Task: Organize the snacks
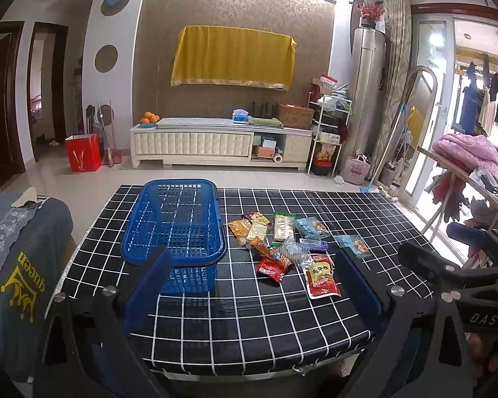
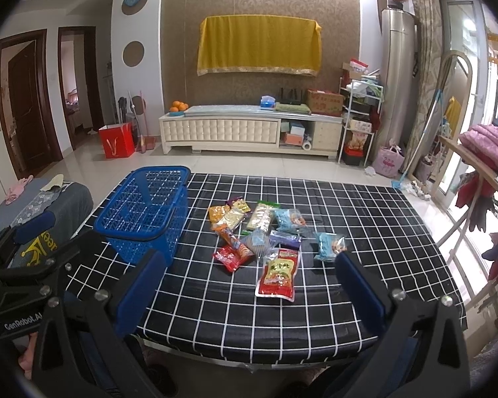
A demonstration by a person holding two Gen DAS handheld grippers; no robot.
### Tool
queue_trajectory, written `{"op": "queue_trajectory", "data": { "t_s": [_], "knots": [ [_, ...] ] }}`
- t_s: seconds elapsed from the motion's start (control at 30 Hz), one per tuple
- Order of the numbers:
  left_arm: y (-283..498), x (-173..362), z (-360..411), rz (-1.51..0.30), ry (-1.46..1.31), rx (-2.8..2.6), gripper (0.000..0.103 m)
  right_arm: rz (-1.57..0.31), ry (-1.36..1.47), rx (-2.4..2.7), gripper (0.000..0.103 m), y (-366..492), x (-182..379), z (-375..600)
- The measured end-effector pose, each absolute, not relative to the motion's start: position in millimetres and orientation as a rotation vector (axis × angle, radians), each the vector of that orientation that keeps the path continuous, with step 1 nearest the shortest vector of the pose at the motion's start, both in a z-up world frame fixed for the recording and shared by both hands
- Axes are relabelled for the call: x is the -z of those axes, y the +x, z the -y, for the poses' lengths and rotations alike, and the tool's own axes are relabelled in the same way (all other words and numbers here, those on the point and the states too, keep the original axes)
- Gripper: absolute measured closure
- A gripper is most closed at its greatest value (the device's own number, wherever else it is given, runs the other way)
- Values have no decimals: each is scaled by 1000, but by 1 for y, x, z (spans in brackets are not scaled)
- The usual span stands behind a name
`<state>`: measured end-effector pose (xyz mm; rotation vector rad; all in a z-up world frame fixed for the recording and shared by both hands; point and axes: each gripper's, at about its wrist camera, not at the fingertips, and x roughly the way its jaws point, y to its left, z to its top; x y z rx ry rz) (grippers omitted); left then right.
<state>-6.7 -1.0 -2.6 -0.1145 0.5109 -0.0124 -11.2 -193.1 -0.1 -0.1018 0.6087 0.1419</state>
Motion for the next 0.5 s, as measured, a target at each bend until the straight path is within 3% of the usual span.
{"op": "queue_trajectory", "data": {
  "t_s": [0.5],
  "knots": [
    [-1, 0, 4, -523, -107, 18, 6, -614, -91, -145, 0, -7, -3, 195]
  ]
}}
